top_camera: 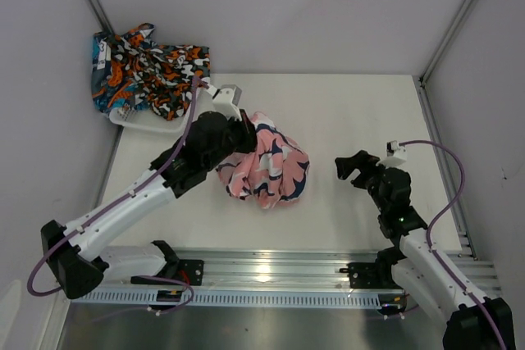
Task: Fold and stack the shorts
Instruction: Move the shorts to the center of the board
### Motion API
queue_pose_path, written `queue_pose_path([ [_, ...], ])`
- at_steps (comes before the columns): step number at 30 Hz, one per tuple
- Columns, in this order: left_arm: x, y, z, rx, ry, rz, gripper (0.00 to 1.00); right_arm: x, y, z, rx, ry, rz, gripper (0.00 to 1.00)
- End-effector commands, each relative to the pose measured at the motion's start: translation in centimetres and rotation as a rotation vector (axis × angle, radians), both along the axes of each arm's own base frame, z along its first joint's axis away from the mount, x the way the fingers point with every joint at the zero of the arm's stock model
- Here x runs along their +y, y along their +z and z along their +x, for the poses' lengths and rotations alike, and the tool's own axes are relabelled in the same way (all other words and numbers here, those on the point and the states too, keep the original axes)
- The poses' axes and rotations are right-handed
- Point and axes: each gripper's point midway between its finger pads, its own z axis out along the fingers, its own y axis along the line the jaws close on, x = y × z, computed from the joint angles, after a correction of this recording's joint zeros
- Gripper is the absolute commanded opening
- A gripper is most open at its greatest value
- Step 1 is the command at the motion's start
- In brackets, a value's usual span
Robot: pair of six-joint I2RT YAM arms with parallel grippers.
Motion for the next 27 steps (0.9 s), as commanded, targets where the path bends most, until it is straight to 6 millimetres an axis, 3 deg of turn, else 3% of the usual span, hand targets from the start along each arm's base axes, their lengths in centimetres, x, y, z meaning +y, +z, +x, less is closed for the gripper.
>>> queue_pose_path([
  [1, 1.7, 5.6, -0.4, -0.117, 0.064, -0.086, 0.0, 2.9, 2.4, -0.2, -0.117, 0.169, 0.018, 0.94],
  [3, 2.2, 6.1, -0.2, -0.128, 0.088, -0.068, 0.0, 4.9, 2.9, -1.0, -0.151, 0.279, 0.024, 0.93],
  [7, 2.3, 4.2, 0.6, -0.128, 0.114, -0.017, 0.02, 8.0, 2.6, -2.1, -0.16, 0.428, 0.007, 0.92],
  [8, 2.4, 3.6, 0.9, -0.126, 0.12, 0.002, 0.17, 8.5, 3.0, -2.0, -0.167, 0.44, 0.001, 0.92],
  [9, 2.6, 1.9, 1.6, -0.106, 0.156, 0.04, 0.67, 8.8, 2.8, -2.0, -0.158, 0.448, -0.011, 0.92],
  [11, 4.0, -0.3, 2.7, -0.069, 0.246, 0.125, 0.99, 9.7, 2.2, -2.0, -0.138, 0.476, -0.028, 0.93],
  [14, 4.9, -1.5, 3.5, -0.022, 0.282, 0.246, 0.99, 10.8, 1.3, -2.2, -0.106, 0.521, -0.039, 0.94],
  [19, 6.2, 2.9, 4.0, -0.091, 0.335, 0.259, 0.99, 12.6, 0.1, -1.9, -0.045, 0.57, -0.072, 0.94],
  [24, 5.7, 4.1, 1.9, -0.08, 0.24, 0.232, 0.99, 14.2, -3.0, -1.4, 0.096, 0.622, -0.097, 0.89],
  [27, 3.9, 4.2, -0.9, -0.095, 0.112, 0.201, 0.96, 14.8, -3.5, -1.4, 0.121, 0.644, -0.095, 0.85],
])
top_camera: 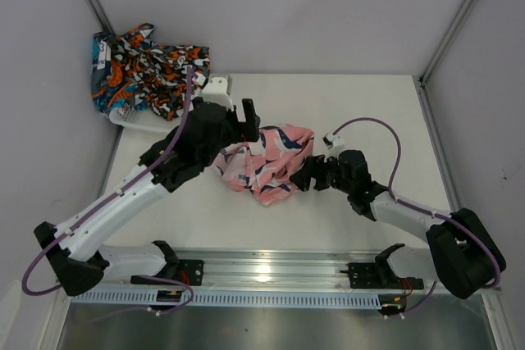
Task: Fold and stack the shorts
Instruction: Move the shorts to the center of the board
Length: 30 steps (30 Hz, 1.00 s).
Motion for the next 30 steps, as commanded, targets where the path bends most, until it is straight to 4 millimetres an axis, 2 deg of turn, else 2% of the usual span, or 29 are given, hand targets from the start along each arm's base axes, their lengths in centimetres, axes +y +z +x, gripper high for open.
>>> queue_pose_path([
  [1, -1.6, 0.6, -3.8, -0.014, -0.159, 0.0, 0.96, 1.2, 0.9, 0.2, -0.018, 0.051, 0.007, 0.85],
  [2, -3.0, 0.5, -5.5, -0.023, -0.217, 0.008, 0.95, 1.2, 0.9, 0.2, -0.017, 0.046, 0.005, 0.85],
  [4, -3.9, -1.0, -7.4, -0.01, -0.269, 0.045, 0.95, 1.3, 0.9, 0.3, -0.016, 0.045, 0.012, 0.83],
  [7, -5.8, -4.3, -11.0, 0.03, -0.316, 0.128, 0.95, 1.9, 0.9, 0.1, 0.001, 0.069, 0.036, 0.72],
  [9, -5.9, -6.1, -11.6, 0.032, -0.301, 0.165, 0.95, 2.4, 1.3, 0.2, 0.01, 0.083, 0.049, 0.56],
  [10, -6.3, -7.1, -12.3, 0.037, -0.321, 0.16, 0.95, 2.6, 1.1, 0.4, 0.033, 0.074, 0.053, 0.39],
  [11, -6.3, -8.4, -12.8, 0.051, -0.333, 0.173, 0.94, 2.6, 0.9, 0.4, 0.06, 0.071, 0.048, 0.31],
  [12, -6.5, -9.0, -13.2, 0.059, -0.347, 0.164, 0.94, 3.0, 2.0, 1.0, 0.053, 0.071, 0.059, 0.23],
  [13, -6.4, -9.9, -13.6, 0.069, -0.361, 0.159, 0.94, 3.3, 2.4, 1.0, 0.056, 0.078, 0.065, 0.1],
  [14, -6.5, -10.8, -13.9, 0.071, -0.374, 0.148, 0.93, 3.3, 2.6, 1.0, 0.075, 0.073, 0.064, 0.02],
  [16, -6.5, -12.4, -14.7, 0.087, -0.413, 0.143, 0.9, 3.6, 4.6, 1.7, 0.057, 0.056, 0.08, 0.0],
  [17, -6.6, -12.5, -14.8, 0.084, -0.415, 0.132, 0.9, 3.5, 4.9, 1.6, 0.077, 0.047, 0.082, 0.0],
  [19, -6.5, -13.1, -15.0, 0.081, -0.411, 0.14, 0.9, 3.9, 7.1, 2.1, 0.055, 0.042, 0.103, 0.0],
  [21, -6.7, -13.2, -14.9, 0.064, -0.412, 0.135, 0.9, 4.2, 8.1, 1.7, 0.076, 0.04, 0.106, 0.0],
  [22, -6.6, -13.7, -14.8, 0.057, -0.413, 0.15, 0.9, 4.5, 9.7, 2.2, 0.057, 0.033, 0.118, 0.0],
  [26, -7.5, -14.2, -14.4, 0.038, -0.413, 0.156, 0.91, 4.6, 10.4, 1.9, 0.128, -0.011, 0.092, 0.0],
  [30, -8.3, -15.8, -13.4, 0.039, -0.373, 0.214, 0.91, 4.8, 11.2, 1.8, 0.156, -0.04, 0.106, 0.0],
])
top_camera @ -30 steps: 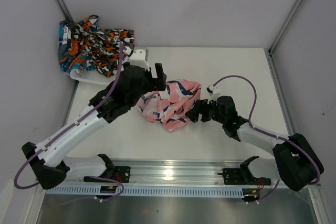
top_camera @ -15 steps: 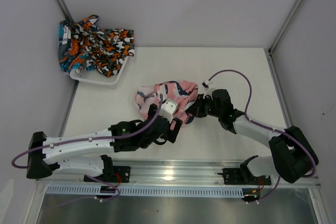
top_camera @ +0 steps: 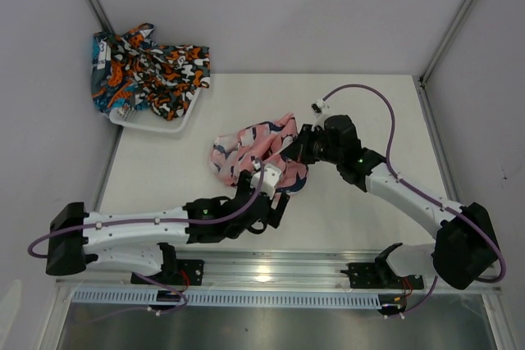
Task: Fold and stack the shorts
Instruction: Move the shorts to the center of the board, then flatten the shorts out
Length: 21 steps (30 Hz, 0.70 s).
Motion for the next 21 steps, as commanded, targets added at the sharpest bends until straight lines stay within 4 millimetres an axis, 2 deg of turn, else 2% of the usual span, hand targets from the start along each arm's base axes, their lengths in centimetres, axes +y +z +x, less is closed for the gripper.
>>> queue_pose_path([
  [1, -0.9, -0.4, 1.2, -0.042, 0.059, 0.013, 0.91, -0.3, 1.7, -0.4, 0.037, -0.047, 0.01, 0.0],
  [2, -0.5, -0.4, 1.8, -0.059, 0.1, 0.03, 0.91, -0.4, 1.7, -0.4, 0.039, -0.049, 0.007, 0.0],
  [4, -0.1, -1.7, 2.3, -0.061, 0.145, 0.106, 0.92, -0.3, 1.8, -0.6, 0.042, -0.046, 0.008, 0.0],
  [7, -0.1, -1.8, 3.4, -0.082, 0.208, 0.168, 0.91, -0.1, 1.8, -0.8, 0.044, -0.041, 0.009, 0.0],
  [11, 1.2, -2.5, 4.5, -0.082, 0.303, 0.24, 0.91, -0.1, 2.0, -0.9, 0.042, -0.04, 0.013, 0.0],
  [13, 1.1, -2.7, 4.7, -0.083, 0.281, 0.243, 0.91, -0.1, 2.0, -0.9, 0.041, -0.044, 0.014, 0.0],
  [14, 0.2, -2.3, 4.8, -0.088, 0.263, 0.201, 0.91, -0.1, 2.0, -0.9, 0.041, -0.044, 0.014, 0.0],
  [21, -1.0, -3.9, 4.8, -0.061, 0.177, 0.224, 0.9, -0.1, 2.4, -0.7, 0.053, -0.064, 0.028, 0.0],
])
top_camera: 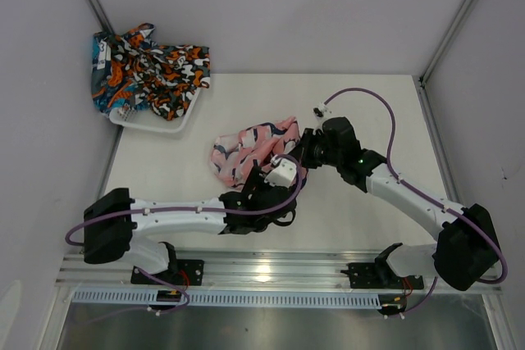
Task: Fold and stack the shorts
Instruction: Flatten the shorts out
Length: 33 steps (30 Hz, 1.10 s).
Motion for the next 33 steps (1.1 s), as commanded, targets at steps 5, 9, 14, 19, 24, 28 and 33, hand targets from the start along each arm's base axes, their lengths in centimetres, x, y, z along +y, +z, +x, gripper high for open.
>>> queue_pose_path([
  [5, -1.5, -1.1, 0.7, 0.014, -0.037, -0.011, 0.79, 0.5, 3.9, 0.6, -0.056, -0.023, 0.069, 0.0],
  [9, -1.8, -2.2, 0.8, 0.03, -0.037, 0.001, 0.74, 0.7, 4.0, 0.7, -0.054, -0.019, 0.074, 0.0],
  [14, -1.1, -3.3, 1.4, 0.041, 0.013, 0.029, 0.57, 0.7, 4.1, 0.7, -0.052, -0.021, 0.077, 0.0],
  [19, -0.4, -3.4, 2.1, 0.053, 0.064, 0.022, 0.54, 0.8, 4.4, 0.4, -0.045, -0.013, 0.088, 0.0],
  [24, 0.9, -3.7, 2.8, 0.06, 0.126, 0.059, 0.52, 0.8, 5.0, 0.3, -0.041, -0.012, 0.098, 0.0],
  [28, 0.8, -3.2, 3.5, 0.049, 0.15, 0.076, 0.63, 1.0, 5.5, 0.1, -0.035, -0.01, 0.115, 0.0],
  [33, -0.2, -2.6, 3.4, 0.051, 0.117, 0.03, 0.8, 1.1, 5.5, 0.2, -0.024, -0.011, 0.114, 0.0],
])
